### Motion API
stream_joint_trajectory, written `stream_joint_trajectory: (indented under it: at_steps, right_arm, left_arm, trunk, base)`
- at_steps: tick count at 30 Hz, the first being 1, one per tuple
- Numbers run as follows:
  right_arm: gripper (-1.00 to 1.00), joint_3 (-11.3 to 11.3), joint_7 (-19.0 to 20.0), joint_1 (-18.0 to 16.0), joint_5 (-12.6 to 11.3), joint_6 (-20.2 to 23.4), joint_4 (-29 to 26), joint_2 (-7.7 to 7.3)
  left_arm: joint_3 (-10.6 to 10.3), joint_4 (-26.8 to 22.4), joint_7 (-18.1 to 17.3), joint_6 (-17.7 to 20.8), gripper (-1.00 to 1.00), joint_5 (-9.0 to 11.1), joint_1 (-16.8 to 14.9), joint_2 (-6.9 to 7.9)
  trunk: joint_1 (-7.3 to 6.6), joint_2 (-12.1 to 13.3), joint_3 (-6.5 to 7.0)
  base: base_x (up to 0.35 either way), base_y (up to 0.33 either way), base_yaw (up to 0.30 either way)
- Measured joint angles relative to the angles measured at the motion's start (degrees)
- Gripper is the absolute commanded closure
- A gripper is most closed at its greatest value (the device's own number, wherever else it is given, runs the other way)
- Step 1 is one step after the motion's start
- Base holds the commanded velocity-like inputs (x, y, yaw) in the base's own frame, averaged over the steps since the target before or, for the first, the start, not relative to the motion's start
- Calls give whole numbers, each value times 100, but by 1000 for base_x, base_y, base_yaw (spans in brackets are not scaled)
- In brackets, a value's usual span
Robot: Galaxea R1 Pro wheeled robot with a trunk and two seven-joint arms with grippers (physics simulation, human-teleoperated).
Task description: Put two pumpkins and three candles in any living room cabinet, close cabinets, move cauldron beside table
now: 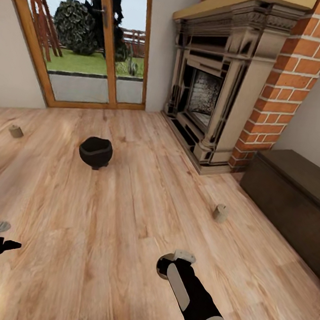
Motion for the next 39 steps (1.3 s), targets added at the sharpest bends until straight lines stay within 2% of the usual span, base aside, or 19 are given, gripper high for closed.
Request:
stream_joint_trajectory:
  at_steps: [22, 39]
  right_arm:
    - [100, -4, 0, 0, -23, 0, 8, 0]
    - [100, -4, 0, 0, -20, -7, 9, 0]
  left_arm:
    - [7, 0, -9, -1, -100, 0, 0, 0]
    - [7, 0, -13, 1, -100, 0, 0, 0]
  trunk:
    - [0, 0, -39]
    - [0, 0, -39]
  base:
    - [308, 118, -275]
    - [255, 8, -276]
